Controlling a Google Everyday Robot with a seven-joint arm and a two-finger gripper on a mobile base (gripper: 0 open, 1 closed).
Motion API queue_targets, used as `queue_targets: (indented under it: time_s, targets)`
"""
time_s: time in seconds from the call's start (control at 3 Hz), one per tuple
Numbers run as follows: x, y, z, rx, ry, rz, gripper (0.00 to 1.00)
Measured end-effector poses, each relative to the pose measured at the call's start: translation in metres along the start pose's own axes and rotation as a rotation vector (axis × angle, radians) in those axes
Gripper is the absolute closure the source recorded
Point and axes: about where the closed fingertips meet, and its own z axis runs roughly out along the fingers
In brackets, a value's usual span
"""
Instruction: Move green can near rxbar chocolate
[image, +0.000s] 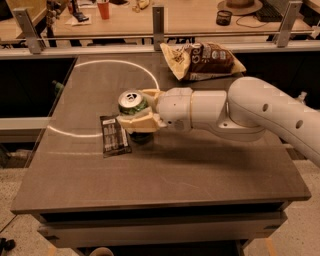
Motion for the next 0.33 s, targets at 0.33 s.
queue_targets:
  time_s: [0.33]
  targets:
    - [0.0082,-0.0073,-0.0091,0.018,0.035,-0.012,0.84]
